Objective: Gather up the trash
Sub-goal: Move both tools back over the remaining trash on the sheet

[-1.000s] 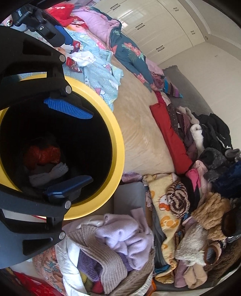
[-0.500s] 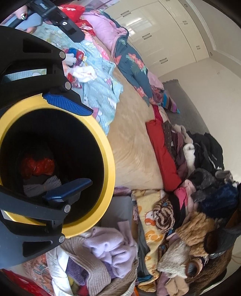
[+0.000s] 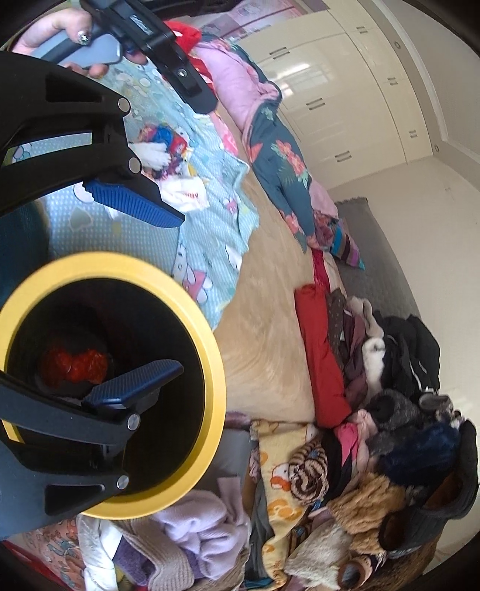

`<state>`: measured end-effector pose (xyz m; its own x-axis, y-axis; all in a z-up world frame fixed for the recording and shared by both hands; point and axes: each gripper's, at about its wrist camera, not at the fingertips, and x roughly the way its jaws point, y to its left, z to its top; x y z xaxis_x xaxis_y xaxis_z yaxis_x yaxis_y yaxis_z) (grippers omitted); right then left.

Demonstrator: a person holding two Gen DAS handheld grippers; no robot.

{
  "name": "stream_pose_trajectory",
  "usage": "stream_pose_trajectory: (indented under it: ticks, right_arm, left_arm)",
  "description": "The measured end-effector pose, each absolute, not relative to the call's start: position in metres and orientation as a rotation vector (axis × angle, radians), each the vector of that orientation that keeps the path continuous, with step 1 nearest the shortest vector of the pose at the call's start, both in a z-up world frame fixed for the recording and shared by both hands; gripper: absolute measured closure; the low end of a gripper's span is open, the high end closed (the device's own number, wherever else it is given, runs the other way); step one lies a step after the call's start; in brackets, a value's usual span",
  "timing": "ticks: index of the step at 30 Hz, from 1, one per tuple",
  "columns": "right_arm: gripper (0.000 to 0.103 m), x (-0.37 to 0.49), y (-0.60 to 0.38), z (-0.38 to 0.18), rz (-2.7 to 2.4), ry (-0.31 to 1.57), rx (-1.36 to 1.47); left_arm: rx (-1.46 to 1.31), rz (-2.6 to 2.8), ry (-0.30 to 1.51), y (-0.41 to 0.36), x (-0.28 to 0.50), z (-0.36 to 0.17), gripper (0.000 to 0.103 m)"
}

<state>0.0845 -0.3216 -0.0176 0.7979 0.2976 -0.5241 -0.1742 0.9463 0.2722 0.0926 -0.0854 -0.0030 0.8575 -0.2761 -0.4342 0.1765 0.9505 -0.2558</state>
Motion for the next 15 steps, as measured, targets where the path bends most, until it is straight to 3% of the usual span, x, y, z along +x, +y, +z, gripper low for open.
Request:
stream_pose_trajectory:
  ticks: [15]
  right_arm:
    - [0.027,0.079,-0.277,-0.019,0.34,0.606,0.162]
  left_arm:
    - [-0.249,-0.158,0.471,-0.046,0.095,-0.003,0.011]
